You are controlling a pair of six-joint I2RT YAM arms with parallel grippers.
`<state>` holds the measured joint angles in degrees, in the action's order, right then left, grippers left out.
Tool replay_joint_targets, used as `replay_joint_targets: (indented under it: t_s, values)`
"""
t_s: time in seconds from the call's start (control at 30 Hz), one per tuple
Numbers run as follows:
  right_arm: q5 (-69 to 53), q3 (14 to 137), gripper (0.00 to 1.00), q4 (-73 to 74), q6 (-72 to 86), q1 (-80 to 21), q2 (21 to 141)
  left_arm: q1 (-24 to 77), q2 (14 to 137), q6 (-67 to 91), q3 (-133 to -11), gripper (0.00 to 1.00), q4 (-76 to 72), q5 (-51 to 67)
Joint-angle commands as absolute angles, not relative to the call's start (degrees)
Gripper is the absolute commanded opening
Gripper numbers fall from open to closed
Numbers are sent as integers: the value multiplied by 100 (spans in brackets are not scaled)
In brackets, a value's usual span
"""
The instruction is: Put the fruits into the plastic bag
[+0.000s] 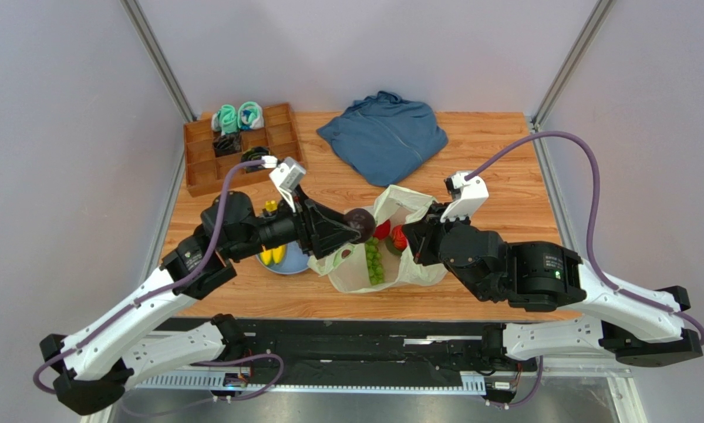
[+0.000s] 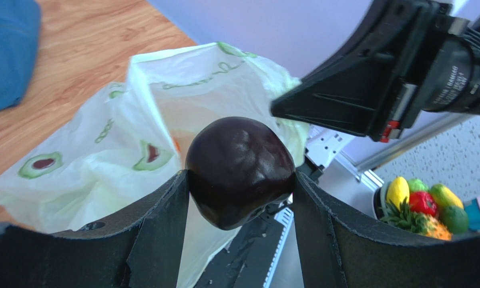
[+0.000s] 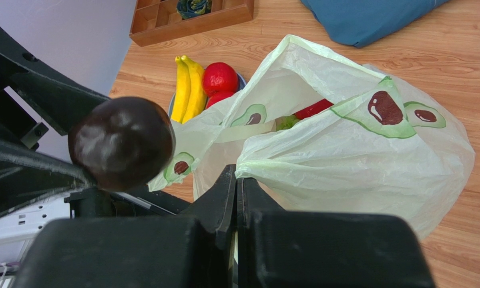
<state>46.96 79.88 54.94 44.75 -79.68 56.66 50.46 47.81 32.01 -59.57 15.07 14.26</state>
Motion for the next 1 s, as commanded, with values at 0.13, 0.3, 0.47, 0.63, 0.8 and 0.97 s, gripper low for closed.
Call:
replay_joint_targets:
  t_s: [0.13, 0.3, 0.47, 0.63, 0.8, 0.97]
  values:
    - [4729, 8077, 0, 5230, 4562, -7945, 5625, 5809, 5449, 3032, -6275, 43, 1336, 818]
    - [4729, 8068, 0, 5238, 4562, -7945, 5590, 5871, 5992, 3129, -6205, 43, 1608, 712]
    - [4729, 8042, 0, 5238, 4561, -7954, 5537, 5985, 6450, 3068, -6372, 43, 2074, 406]
    - [4746, 8007, 0, 5238, 4588, -7945, 5537, 6187, 6864, 2953, -6592, 44, 2653, 115]
    - [4746, 7989, 0, 5238, 4597, -7954, 5511, 6267, 7058, 2936, -6636, 57, 2742, 97]
    - [4746, 7937, 0, 5238, 4623, -7954, 5467, 6275, 7005, 2830, -6671, 72, 2733, 53]
